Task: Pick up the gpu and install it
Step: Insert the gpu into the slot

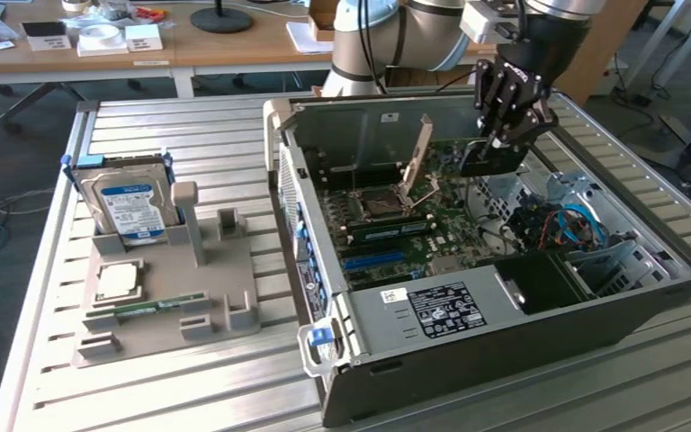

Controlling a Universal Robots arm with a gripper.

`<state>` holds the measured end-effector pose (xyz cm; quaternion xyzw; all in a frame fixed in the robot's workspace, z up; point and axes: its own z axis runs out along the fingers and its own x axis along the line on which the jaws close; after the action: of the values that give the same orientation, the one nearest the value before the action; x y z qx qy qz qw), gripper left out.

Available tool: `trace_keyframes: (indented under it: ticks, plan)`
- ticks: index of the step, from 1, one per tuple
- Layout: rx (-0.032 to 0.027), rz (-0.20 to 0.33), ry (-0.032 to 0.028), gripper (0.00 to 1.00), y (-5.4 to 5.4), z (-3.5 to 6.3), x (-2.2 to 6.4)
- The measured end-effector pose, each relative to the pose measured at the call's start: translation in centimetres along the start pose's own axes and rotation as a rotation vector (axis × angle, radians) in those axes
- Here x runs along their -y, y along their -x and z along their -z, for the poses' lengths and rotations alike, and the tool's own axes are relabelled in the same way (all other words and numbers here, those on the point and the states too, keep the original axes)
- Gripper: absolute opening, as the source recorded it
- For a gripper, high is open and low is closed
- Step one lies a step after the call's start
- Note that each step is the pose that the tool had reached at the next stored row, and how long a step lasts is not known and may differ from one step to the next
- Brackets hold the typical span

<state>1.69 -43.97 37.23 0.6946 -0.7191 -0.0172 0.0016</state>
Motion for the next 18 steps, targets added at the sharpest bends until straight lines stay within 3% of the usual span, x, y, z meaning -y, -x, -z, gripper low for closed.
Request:
trace_keyframes:
  ticks: [12, 18]
  plan:
    - [-0.0001, 0.000, -0.0004, 0.26, -0.1, -0.51, -1.05]
    - [0.0002, 0.000, -0.0005, 0.26, -0.3, -0.66, -1.14]
